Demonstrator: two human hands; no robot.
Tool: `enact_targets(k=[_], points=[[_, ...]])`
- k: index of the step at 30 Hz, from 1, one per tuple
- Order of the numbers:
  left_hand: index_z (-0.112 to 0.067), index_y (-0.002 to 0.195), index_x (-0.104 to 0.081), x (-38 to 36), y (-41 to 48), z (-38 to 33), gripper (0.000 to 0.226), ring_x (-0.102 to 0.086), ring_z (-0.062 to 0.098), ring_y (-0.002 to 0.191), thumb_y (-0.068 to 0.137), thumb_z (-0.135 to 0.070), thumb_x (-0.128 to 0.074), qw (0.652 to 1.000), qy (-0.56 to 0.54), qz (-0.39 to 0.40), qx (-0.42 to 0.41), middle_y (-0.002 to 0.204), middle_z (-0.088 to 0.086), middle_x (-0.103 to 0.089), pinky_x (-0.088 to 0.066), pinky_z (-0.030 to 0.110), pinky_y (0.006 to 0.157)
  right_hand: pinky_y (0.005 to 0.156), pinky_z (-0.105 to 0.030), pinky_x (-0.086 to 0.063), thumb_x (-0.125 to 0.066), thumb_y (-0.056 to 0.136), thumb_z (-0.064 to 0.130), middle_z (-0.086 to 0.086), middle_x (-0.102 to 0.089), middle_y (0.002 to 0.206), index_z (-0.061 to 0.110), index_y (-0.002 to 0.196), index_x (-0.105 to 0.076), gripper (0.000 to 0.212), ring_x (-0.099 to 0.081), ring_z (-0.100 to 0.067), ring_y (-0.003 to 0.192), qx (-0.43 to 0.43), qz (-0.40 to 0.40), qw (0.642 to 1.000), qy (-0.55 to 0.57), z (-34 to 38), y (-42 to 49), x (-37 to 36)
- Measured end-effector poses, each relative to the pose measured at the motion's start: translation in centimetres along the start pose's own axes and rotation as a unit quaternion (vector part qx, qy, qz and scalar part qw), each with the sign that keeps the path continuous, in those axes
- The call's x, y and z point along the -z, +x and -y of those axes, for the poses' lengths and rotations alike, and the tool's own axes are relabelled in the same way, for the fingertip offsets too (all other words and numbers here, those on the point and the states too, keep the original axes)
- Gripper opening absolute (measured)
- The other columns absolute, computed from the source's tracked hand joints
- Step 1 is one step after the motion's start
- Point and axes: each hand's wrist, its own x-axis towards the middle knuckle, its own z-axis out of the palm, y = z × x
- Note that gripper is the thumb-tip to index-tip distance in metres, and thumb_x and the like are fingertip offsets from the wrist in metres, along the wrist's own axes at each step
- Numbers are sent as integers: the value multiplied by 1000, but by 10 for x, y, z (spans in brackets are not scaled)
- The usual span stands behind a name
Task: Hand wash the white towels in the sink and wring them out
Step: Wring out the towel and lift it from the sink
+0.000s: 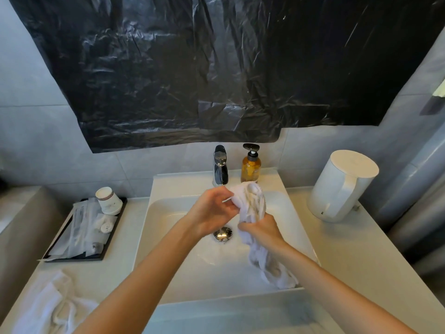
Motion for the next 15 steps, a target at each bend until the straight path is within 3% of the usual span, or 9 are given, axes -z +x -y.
enact_targets(k=[3,5,7,8,9,11,12,14,15], points=[[-23,131,-46,25,1,2,49,-63,22,109,90,0,-59,936,341,-49,-78,120,6,-64,-51,29,96,52,-23,-53,-81,73,17,-11,-67,90,9,102,-61,36,-66,-21,76,-67,79,994,29,9,12,22],[-46,137,-25,40,-1,7,80,-58,19,116,86,1,-65,836,514,-53,-182,131,-2,-52,-54,22,86,51,-24,-50,-86,59,26,-10,-66,80,3,100,-61,53,-64,-17,64,-98,153,982,44,10,20,35],[-60,139,-13,51,-2,11,100,-52,12,121,82,1,-69,633,724,-15,-275,145,-8,-34,-56,20,81,48,-23,-48,-84,52,26,-7,-62,70,5,92,-59,51,-57,-14,52,-140,244,955,96,8,30,45],[-58,142,-16,56,1,16,102,-52,13,121,79,0,-72,511,800,12,-315,151,-6,-29,-57,22,80,48,-23,-47,-84,52,22,-7,-60,67,6,91,-57,50,-54,-13,50,-159,289,936,125,7,33,47],[-53,143,-24,56,2,20,96,-54,16,119,78,-5,-76,457,823,29,-338,154,-1,-30,-57,26,83,48,-22,-46,-85,51,18,-7,-59,65,6,91,-55,51,-53,-12,50,-174,330,917,139,7,36,48],[-49,138,-38,57,9,24,76,-50,23,123,80,-22,-79,473,798,33,-373,148,7,-36,-47,41,103,48,-20,-42,-88,50,18,-5,-56,63,7,91,-51,56,-50,-11,50,-184,416,880,140,8,40,46],[-44,138,-40,58,15,26,74,-47,26,123,79,-23,-79,447,790,33,-418,141,10,-35,-39,48,110,48,-19,-40,-88,51,20,-3,-56,62,8,91,-49,57,-48,-10,49,-184,459,859,133,9,42,43],[-34,139,-41,65,29,27,69,-45,23,108,81,-20,-76,316,790,32,-524,120,9,-33,-30,53,114,49,-17,-40,-86,56,24,1,-55,61,9,91,-48,54,-49,-8,47,-185,532,820,102,12,46,37],[-33,136,-43,68,35,24,60,-44,20,96,84,-21,-72,286,780,31,-555,110,7,-33,-26,50,115,49,-17,-41,-85,59,26,3,-55,61,11,91,-50,50,-49,-6,47,-185,562,802,82,14,48,34]])
